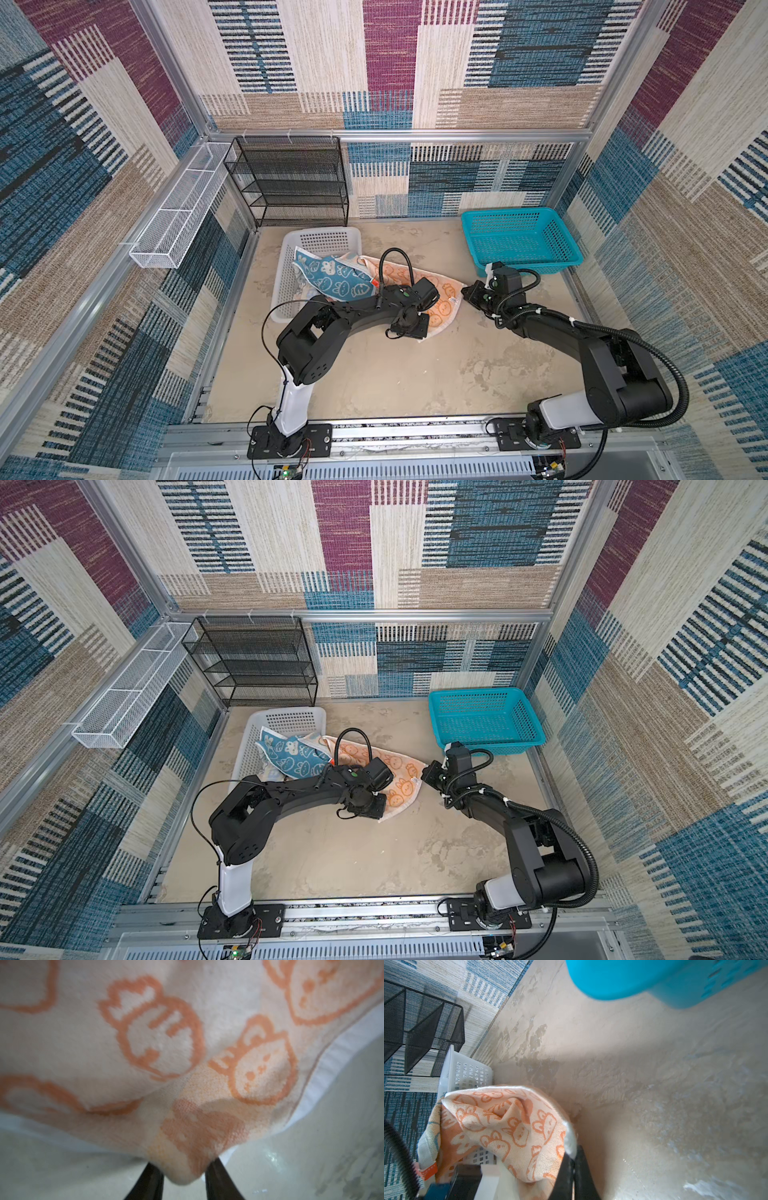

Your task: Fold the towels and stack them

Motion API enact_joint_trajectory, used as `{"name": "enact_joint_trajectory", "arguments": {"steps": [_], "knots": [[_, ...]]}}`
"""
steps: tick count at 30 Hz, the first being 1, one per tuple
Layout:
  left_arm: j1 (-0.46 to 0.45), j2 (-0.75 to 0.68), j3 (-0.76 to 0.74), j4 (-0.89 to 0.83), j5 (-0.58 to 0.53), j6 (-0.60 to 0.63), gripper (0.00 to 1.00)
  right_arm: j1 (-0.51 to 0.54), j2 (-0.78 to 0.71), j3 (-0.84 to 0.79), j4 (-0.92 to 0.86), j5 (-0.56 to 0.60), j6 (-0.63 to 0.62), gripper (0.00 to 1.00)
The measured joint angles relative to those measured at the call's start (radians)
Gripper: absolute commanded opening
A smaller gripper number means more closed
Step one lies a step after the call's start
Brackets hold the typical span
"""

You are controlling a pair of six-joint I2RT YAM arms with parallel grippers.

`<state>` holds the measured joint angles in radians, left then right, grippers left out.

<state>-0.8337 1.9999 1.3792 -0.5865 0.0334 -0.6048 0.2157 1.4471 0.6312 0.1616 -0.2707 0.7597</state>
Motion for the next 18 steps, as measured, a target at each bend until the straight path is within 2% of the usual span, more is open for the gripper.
{"name": "enact_joint_trajectory", "arguments": {"steps": [5,11,13,18], "knots": [[0.100,0.045,0.082,-0.034,-0.027,0.039,0.25,0.023,0.006,-0.015,0.026,-0.011,0.026,0.00],[0.137,0.085,0.194,-0.072,-0.051,0.099,0.44,0.088,0.065,0.011,0.043,-0.006,0.071,0.00],[0.131,0.071,0.172,-0.073,-0.050,0.109,0.51,0.098,0.085,0.030,0.051,-0.006,0.078,0.00],[0.116,-0.016,0.019,-0.081,-0.026,0.108,0.57,0.101,0.116,0.048,0.060,0.004,0.091,0.00]]}}
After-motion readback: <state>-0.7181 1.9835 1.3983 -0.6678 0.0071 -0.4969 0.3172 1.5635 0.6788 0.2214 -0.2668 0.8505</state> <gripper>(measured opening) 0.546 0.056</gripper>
